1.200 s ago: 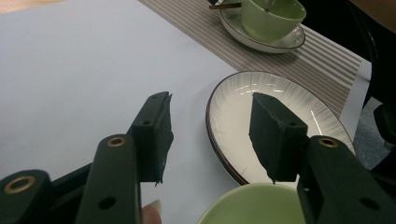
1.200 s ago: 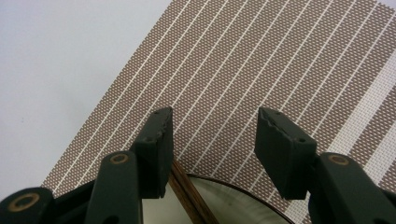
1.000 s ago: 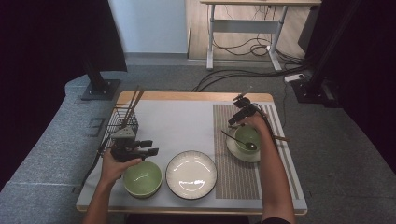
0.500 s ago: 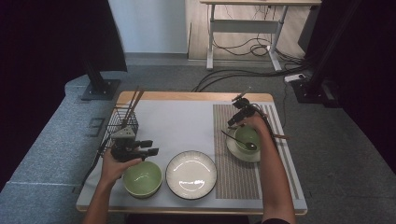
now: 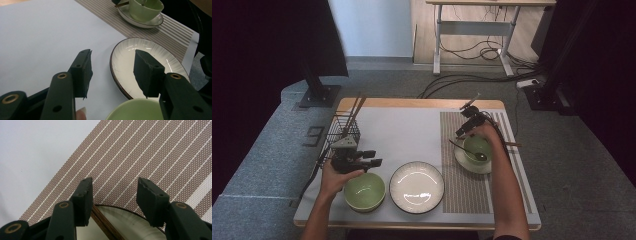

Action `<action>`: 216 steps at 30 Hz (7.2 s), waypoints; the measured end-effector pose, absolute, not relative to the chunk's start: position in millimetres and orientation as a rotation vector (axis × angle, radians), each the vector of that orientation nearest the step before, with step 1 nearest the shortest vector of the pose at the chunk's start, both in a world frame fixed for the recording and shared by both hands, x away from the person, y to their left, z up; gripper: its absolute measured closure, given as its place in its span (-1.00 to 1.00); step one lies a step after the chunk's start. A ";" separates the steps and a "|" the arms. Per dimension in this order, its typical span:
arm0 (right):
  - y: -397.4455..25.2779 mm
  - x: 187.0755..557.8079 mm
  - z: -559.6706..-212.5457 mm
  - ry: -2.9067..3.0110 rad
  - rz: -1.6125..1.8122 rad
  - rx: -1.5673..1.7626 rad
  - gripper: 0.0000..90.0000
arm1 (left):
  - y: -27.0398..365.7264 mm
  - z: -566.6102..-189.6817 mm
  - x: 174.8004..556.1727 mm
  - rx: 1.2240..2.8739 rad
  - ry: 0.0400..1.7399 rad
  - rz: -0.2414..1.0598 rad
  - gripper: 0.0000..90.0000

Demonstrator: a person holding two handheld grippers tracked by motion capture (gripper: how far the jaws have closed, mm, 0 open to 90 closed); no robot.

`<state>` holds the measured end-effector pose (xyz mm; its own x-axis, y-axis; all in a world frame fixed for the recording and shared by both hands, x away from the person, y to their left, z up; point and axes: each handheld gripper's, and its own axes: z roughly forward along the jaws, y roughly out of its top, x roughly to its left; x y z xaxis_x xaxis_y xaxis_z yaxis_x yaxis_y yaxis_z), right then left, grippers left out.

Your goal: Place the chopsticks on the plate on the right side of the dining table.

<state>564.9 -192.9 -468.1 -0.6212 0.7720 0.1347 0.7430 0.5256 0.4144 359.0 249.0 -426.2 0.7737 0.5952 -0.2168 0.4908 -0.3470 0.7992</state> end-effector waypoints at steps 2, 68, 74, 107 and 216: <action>-193.2 564.7 -468.2 2.686 0.685 1.332 0.05 | 248.9 -426.2 359.0 2.011 0.815 0.138 0.08; -225.7 552.1 -452.9 2.520 0.812 1.444 0.01 | 247.4 -425.5 359.0 2.011 0.811 0.134 0.08; -233.0 548.1 -449.4 2.500 0.816 1.451 0.00 | 247.1 -424.6 358.7 2.009 0.808 0.135 0.07; -283.1 521.9 -443.0 2.367 0.840 1.564 0.00 | 245.2 -422.4 356.6 2.008 0.800 0.140 0.07; -369.7 480.4 -460.1 2.152 0.819 1.803 -0.23 | 240.1 -424.0 358.7 2.026 0.799 0.140 0.07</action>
<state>480.4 -369.7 -460.1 -0.2254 0.9570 0.1827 0.8363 0.0938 0.5402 358.7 240.1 -424.0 0.7823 0.5878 -0.2062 0.4829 -0.3631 0.7969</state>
